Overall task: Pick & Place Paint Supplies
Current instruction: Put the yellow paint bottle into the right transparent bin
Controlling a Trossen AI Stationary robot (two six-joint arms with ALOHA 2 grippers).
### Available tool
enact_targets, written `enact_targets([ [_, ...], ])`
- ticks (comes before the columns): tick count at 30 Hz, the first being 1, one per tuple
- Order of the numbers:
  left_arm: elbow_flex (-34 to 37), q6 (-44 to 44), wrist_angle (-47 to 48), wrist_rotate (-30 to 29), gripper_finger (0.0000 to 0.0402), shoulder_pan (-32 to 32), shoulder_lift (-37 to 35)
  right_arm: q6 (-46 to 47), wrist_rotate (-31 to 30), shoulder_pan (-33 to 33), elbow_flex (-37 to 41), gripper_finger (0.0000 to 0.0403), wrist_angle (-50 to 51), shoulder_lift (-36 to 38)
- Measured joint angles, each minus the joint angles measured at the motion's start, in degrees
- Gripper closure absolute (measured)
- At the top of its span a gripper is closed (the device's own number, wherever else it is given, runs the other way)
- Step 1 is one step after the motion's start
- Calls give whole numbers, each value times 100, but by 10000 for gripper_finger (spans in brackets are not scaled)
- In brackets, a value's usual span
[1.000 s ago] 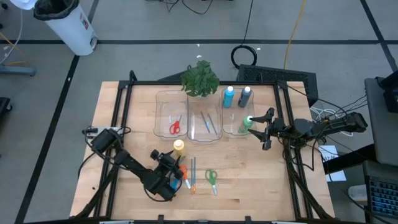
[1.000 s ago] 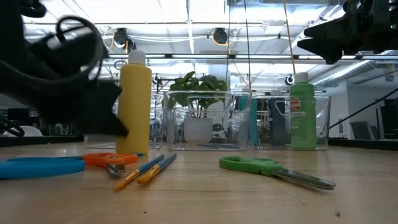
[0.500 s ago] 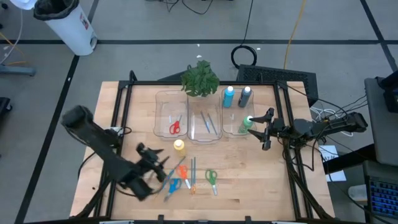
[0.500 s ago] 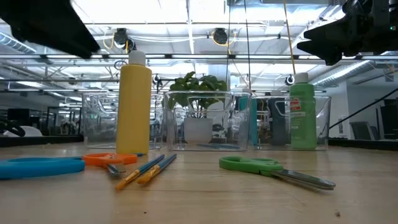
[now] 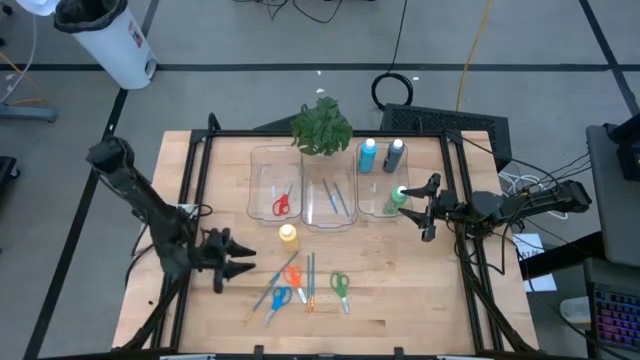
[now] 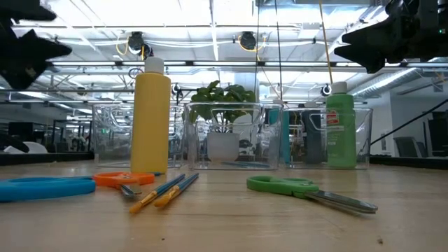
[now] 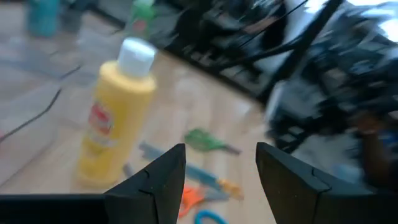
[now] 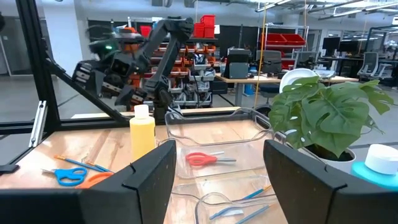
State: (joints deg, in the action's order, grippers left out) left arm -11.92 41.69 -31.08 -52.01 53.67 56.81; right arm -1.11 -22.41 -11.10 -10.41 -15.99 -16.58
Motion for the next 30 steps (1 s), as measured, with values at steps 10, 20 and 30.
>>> enact_targets([
  [10, 1108, -2576, -3121, -615, 202, -693, -30, 0, 0, -2, 0, 170, -2, 0],
  [20, 1100, -2752, -2992, -1446, 202, -1071, -28, -11, 0, -1, 0, 170, 1, 0],
  [30, 1096, -1882, -2379, -189, 199, -1417, -19, -4, 0, 0, 0, 170, 5, 0],
])
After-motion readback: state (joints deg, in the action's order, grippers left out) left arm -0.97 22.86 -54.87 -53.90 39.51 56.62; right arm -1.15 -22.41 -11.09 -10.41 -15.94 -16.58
